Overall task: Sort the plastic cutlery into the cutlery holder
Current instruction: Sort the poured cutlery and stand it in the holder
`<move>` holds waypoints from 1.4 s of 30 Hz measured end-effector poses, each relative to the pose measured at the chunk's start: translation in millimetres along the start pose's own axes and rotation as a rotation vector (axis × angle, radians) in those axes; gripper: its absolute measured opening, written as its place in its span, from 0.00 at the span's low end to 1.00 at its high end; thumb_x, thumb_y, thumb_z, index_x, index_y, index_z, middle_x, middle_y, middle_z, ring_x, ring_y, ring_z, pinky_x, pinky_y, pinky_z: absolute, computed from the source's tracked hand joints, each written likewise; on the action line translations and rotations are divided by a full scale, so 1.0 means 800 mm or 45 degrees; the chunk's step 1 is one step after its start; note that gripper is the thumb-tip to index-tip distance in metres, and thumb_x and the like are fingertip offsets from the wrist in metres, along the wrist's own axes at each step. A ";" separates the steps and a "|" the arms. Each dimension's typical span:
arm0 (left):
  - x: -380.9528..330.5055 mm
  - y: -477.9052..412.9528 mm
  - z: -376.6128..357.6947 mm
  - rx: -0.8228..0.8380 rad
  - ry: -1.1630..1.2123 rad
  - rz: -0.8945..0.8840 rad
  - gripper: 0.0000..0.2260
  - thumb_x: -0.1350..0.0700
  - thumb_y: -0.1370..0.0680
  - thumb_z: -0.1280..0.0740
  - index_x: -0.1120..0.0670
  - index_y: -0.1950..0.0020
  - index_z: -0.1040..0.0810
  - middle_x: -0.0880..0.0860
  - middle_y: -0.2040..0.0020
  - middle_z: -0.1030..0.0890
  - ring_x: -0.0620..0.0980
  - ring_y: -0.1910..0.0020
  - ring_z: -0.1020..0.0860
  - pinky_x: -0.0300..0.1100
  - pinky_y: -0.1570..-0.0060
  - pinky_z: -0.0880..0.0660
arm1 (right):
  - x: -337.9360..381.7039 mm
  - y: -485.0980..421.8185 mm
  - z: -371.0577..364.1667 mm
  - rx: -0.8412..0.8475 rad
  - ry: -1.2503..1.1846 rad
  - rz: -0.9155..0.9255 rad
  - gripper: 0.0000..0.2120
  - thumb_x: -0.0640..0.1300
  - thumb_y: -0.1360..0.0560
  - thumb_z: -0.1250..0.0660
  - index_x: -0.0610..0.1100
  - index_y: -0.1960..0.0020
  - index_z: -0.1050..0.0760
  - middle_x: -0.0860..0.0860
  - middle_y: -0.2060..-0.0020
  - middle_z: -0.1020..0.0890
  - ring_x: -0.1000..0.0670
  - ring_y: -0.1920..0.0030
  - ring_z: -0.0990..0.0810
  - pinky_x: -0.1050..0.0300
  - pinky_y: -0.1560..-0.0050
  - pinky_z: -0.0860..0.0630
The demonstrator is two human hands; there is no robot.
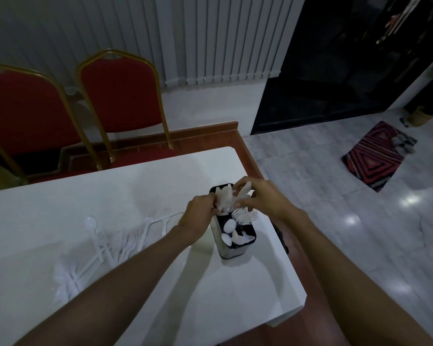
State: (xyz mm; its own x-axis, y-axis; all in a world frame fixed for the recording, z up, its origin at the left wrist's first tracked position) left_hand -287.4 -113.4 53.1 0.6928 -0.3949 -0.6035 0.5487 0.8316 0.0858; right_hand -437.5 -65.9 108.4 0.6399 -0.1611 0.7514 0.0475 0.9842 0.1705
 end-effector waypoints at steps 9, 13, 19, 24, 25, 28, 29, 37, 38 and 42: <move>-0.012 0.008 0.031 -0.313 0.391 -0.108 0.03 0.61 0.26 0.30 0.59 0.54 0.21 0.53 0.60 0.17 0.47 0.63 0.21 0.39 0.58 0.23 | 0.009 -0.005 0.001 -0.227 0.014 0.021 0.05 0.40 0.30 0.25 0.40 0.59 0.20 0.48 0.70 0.18 0.50 0.74 0.19 0.48 0.63 0.20; -0.009 0.008 0.033 -0.353 0.452 -0.023 0.05 0.58 0.28 0.27 0.58 0.57 0.21 0.52 0.61 0.17 0.45 0.63 0.21 0.35 0.59 0.24 | 0.010 -0.005 0.007 -0.305 0.032 0.060 0.05 0.42 0.28 0.26 0.41 0.55 0.20 0.54 0.68 0.19 0.54 0.74 0.21 0.62 0.69 0.24; -0.004 0.013 0.023 -0.351 0.575 0.031 0.06 0.56 0.27 0.28 0.56 0.55 0.23 0.50 0.60 0.18 0.48 0.59 0.19 0.45 0.55 0.22 | 0.001 -0.002 -0.012 -0.265 0.214 0.234 0.08 0.39 0.22 0.35 0.42 0.48 0.17 0.50 0.53 0.14 0.59 0.66 0.18 0.64 0.64 0.21; 0.023 0.032 0.040 -0.336 0.527 0.037 0.08 0.57 0.24 0.31 0.57 0.47 0.24 0.51 0.55 0.18 0.47 0.55 0.20 0.40 0.52 0.23 | 0.034 0.004 -0.006 -0.557 0.444 0.302 0.12 0.48 0.21 0.35 0.48 0.40 0.20 0.54 0.43 0.17 0.56 0.50 0.18 0.71 0.50 0.27; 0.035 0.036 0.044 -0.351 0.503 0.049 0.07 0.57 0.24 0.32 0.57 0.47 0.24 0.52 0.54 0.18 0.48 0.54 0.20 0.40 0.51 0.23 | 0.048 0.007 -0.004 -0.650 0.405 0.358 0.11 0.46 0.22 0.34 0.46 0.41 0.19 0.52 0.44 0.16 0.56 0.52 0.20 0.76 0.51 0.31; 0.084 0.056 0.065 -0.430 0.424 0.106 0.05 0.59 0.23 0.33 0.57 0.49 0.22 0.52 0.52 0.18 0.49 0.53 0.21 0.43 0.49 0.23 | 0.090 -0.005 -0.033 -0.611 0.309 0.477 0.09 0.41 0.22 0.34 0.43 0.43 0.19 0.50 0.49 0.15 0.59 0.63 0.22 0.73 0.55 0.27; 0.103 0.065 0.072 -0.451 0.393 0.136 0.05 0.59 0.23 0.33 0.57 0.49 0.22 0.53 0.51 0.18 0.49 0.52 0.21 0.43 0.48 0.23 | 0.100 -0.013 -0.051 -0.535 0.278 0.481 0.09 0.40 0.22 0.34 0.43 0.43 0.20 0.50 0.51 0.15 0.59 0.65 0.22 0.67 0.56 0.24; 0.269 0.171 0.080 -0.469 0.162 0.490 0.05 0.61 0.23 0.34 0.56 0.49 0.21 0.54 0.51 0.19 0.55 0.48 0.24 0.43 0.48 0.31 | 0.083 -0.043 -0.250 0.023 0.231 0.114 0.10 0.37 0.24 0.36 0.42 0.45 0.19 0.46 0.55 0.14 0.48 0.56 0.17 0.59 0.51 0.23; 0.283 0.187 0.079 -0.484 0.125 0.544 0.05 0.62 0.24 0.34 0.57 0.49 0.21 0.56 0.51 0.19 0.57 0.48 0.24 0.45 0.47 0.31 | 0.076 -0.040 -0.276 0.113 0.263 0.077 0.11 0.38 0.24 0.36 0.42 0.44 0.19 0.45 0.52 0.14 0.47 0.52 0.17 0.58 0.48 0.24; 0.346 0.256 0.078 -0.475 0.046 0.757 0.08 0.64 0.26 0.32 0.59 0.47 0.22 0.60 0.48 0.22 0.62 0.46 0.27 0.48 0.47 0.32 | 0.075 -0.028 -0.369 0.265 0.329 -0.034 0.09 0.44 0.24 0.33 0.41 0.46 0.20 0.45 0.52 0.16 0.45 0.50 0.19 0.56 0.51 0.26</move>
State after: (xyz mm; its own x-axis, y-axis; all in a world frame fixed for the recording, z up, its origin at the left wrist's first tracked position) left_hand 46.1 -77.1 -46.9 0.8061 0.1763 -0.5649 -0.1201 0.9835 0.1355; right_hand -174.0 -75.7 -38.4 0.8151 -0.1365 0.5630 -0.0736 0.9395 0.3345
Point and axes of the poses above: each hand's wrist, its own y-axis away from the middle knuckle, its own z-axis out of the back of the hand, x = y × z, the point moved 7 cm from there along -y, towards the middle knuckle
